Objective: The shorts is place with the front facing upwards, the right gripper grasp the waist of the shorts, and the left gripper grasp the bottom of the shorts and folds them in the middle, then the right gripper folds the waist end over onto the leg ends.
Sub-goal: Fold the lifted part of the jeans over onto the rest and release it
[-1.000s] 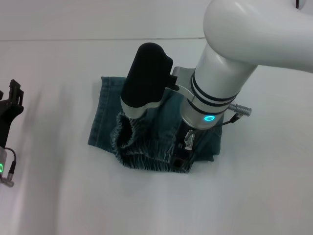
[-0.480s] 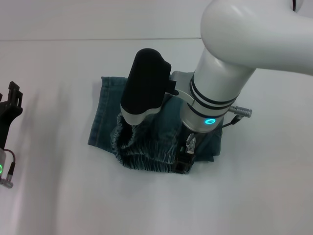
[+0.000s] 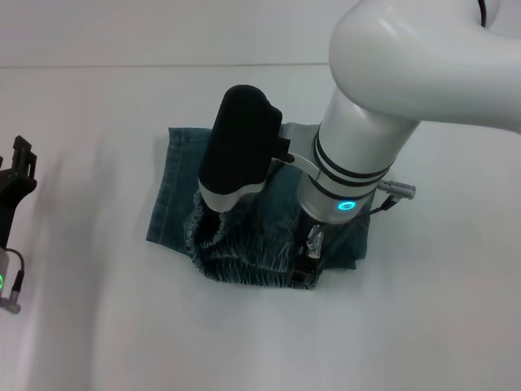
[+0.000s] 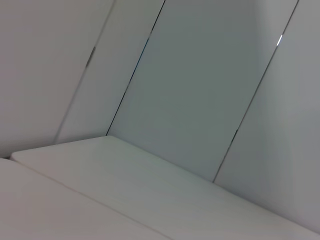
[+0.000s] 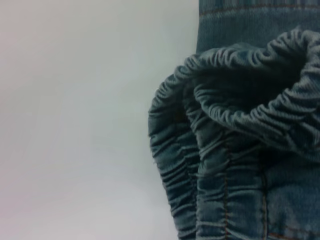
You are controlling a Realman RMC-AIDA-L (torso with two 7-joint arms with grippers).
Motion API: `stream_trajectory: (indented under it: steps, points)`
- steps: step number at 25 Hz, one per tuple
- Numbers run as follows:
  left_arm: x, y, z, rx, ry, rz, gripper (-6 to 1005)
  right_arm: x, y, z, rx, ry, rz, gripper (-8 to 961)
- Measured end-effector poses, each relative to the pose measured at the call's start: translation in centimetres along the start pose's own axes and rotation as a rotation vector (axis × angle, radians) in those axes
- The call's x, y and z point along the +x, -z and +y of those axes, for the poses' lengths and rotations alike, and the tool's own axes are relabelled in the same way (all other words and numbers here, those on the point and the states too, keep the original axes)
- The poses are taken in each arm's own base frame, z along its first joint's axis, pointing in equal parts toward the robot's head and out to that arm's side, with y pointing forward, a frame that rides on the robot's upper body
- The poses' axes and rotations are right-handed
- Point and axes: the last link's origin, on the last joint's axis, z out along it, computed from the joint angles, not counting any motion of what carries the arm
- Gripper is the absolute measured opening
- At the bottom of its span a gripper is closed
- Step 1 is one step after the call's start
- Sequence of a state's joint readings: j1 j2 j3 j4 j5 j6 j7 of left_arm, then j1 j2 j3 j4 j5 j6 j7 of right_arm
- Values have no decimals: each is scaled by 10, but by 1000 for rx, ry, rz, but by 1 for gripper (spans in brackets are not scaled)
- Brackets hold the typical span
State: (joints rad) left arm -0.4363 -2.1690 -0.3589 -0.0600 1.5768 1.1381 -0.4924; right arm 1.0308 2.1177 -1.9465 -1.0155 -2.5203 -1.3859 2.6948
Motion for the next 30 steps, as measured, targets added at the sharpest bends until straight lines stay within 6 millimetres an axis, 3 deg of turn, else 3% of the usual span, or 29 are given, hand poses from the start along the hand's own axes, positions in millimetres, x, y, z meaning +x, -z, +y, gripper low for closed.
stream_trajectory:
  steps: [3, 8, 30]
  points:
    - [0, 1, -1, 2, 1, -1, 509, -1, 0, 0, 3, -2, -6, 630]
    - [-2, 4, -2, 8, 4, -6, 508, -1, -1, -1, 4, -6, -11, 497]
    - [-4, 8, -5, 16, 13, -6, 509, 4, -3, -5, 9, -24, 2, 355]
